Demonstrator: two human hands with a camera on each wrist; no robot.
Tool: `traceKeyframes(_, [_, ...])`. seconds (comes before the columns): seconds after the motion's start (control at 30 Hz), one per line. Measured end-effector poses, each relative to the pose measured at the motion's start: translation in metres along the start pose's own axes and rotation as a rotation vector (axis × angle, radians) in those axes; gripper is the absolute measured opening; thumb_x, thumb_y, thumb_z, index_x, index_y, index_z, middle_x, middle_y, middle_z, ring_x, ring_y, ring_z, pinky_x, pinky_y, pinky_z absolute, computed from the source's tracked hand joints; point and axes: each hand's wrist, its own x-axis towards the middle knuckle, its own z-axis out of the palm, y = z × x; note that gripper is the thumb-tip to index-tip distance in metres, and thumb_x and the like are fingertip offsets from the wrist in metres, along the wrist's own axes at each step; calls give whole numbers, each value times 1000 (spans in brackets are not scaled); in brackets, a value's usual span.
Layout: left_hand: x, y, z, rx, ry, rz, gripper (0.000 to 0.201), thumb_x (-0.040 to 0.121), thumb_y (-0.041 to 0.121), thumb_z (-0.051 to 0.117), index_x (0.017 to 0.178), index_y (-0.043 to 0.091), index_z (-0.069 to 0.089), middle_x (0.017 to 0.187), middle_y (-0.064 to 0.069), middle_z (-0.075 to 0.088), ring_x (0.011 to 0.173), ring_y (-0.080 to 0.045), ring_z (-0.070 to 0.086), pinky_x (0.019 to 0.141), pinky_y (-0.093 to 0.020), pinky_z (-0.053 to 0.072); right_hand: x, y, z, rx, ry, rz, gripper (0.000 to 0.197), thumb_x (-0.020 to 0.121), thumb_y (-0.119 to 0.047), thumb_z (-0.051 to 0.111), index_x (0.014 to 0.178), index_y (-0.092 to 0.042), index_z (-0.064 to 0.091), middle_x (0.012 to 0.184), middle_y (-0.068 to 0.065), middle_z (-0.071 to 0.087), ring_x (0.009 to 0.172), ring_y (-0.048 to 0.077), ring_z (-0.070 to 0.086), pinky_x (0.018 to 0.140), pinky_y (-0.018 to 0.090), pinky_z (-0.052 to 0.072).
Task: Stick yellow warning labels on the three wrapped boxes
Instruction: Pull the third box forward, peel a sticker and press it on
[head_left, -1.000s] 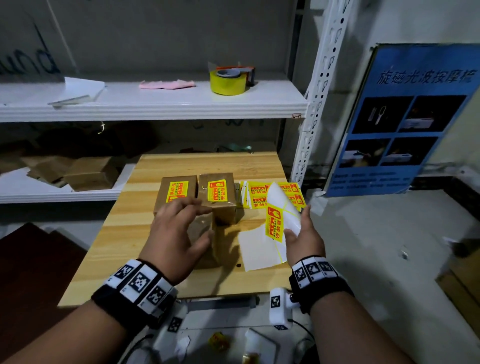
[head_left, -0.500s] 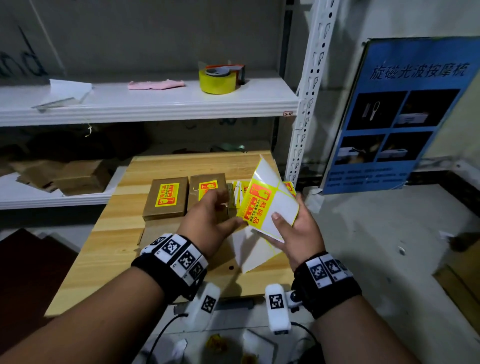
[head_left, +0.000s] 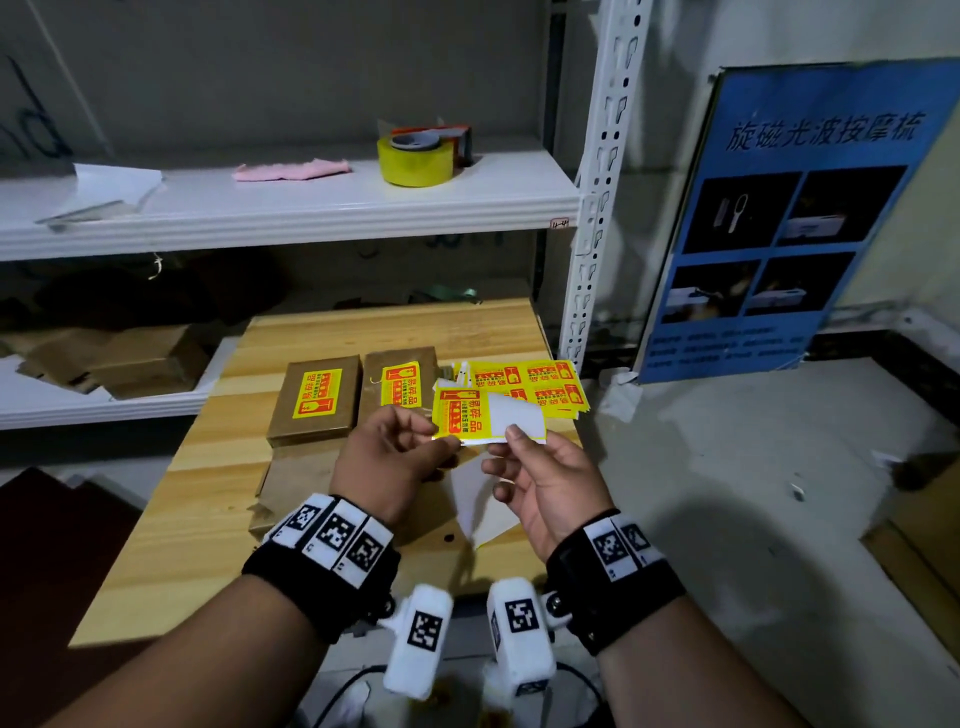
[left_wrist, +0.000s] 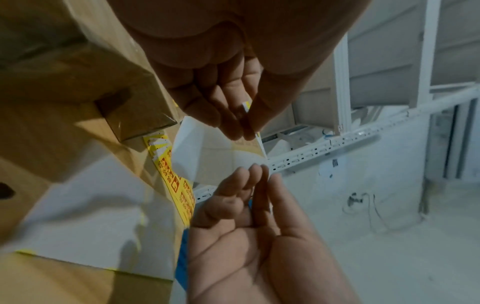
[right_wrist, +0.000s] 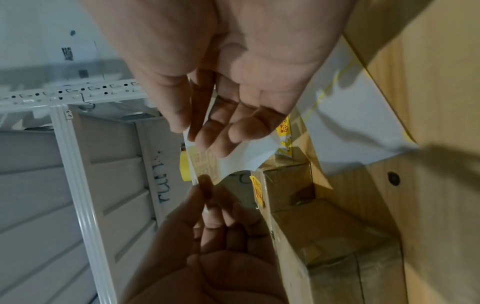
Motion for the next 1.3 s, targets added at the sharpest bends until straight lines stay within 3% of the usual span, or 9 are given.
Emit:
traceKeyframes(0.07, [-1, 0, -3, 192, 14, 103, 27, 73, 8, 87, 78, 19, 63, 74, -5, 69, 69, -17, 65, 69, -31, 52, 1, 0, -1, -1, -9, -19, 20, 95, -10, 62, 79, -18, 69, 78, 12, 70, 65, 21, 66, 52, 27, 42])
traceKeyframes(0.17, [-5, 9, -8, 543, 47, 374, 17, 71, 26, 89, 78, 30, 73, 94, -3, 65, 86, 0, 59, 79, -10, 44, 4, 0, -3, -48, -17, -43, 10, 94, -10, 64, 84, -12, 64, 77, 13, 69, 67, 22, 67, 52, 27, 43])
traceKeyframes(0.33, [-14, 26, -1, 787, -117, 642, 28, 78, 51, 69, 92, 30, 81, 95, 9, 67, 95, -18, 60, 85, -33, 47, 5, 2, -3, -111, -41, -72, 14, 88, -15, 73, 75, -14, 71, 78, 19, 69, 70, 28, 67, 53, 32, 46])
traceKeyframes(0.43, [-16, 28, 2, 766, -123, 629, 29, 77, 53, 70, 91, 30, 79, 90, 13, 71, 91, -18, 63, 83, -34, 49, 2, 0, -2, -108, -70, -96, 13, 82, -22, 74, 69, -18, 74, 79, 20, 69, 73, 28, 69, 55, 34, 47])
traceKeyframes(0.57, [-19, 28, 4, 686, -94, 528, 21, 74, 54, 74, 81, 33, 75, 77, 21, 67, 83, -14, 65, 73, -32, 51, 0, -3, -2, -163, -84, -143, 22, 90, -14, 70, 70, -19, 76, 81, 17, 72, 78, 30, 69, 56, 33, 48])
traceKeyframes(0.8, [-16, 26, 1, 629, -110, 416, 30, 70, 62, 65, 75, 35, 75, 79, 9, 73, 82, -13, 68, 74, -36, 55, -1, -5, -3, -237, -107, -186, 25, 93, -10, 67, 72, -20, 76, 78, 8, 75, 76, 24, 69, 55, 29, 49])
traceKeyframes(0.97, [-16, 26, 4, 640, -124, 406, 18, 75, 45, 70, 74, 28, 75, 71, 14, 69, 73, -10, 64, 68, -31, 49, 1, -1, -5, -293, -118, -204, 10, 83, -25, 71, 76, -22, 77, 80, 7, 75, 77, 21, 68, 56, 26, 50])
traceKeyframes(1.13, [-16, 24, 3, 595, -133, 337, 25, 76, 41, 69, 73, 17, 74, 69, 5, 70, 62, -1, 58, 63, -25, 45, 2, 1, -8, -367, -149, -224, 10, 83, -29, 69, 78, -22, 75, 77, 1, 75, 74, 14, 68, 58, 25, 52])
traceKeyframes(1.3, [-15, 24, 2, 527, -153, 271, 15, 86, 20, 76, 73, 14, 73, 73, -7, 72, 65, -16, 62, 67, -35, 49, 1, 0, -9, -382, -165, -231, 10, 89, -22, 70, 81, -19, 75, 77, -1, 76, 73, 11, 68, 60, 26, 52])
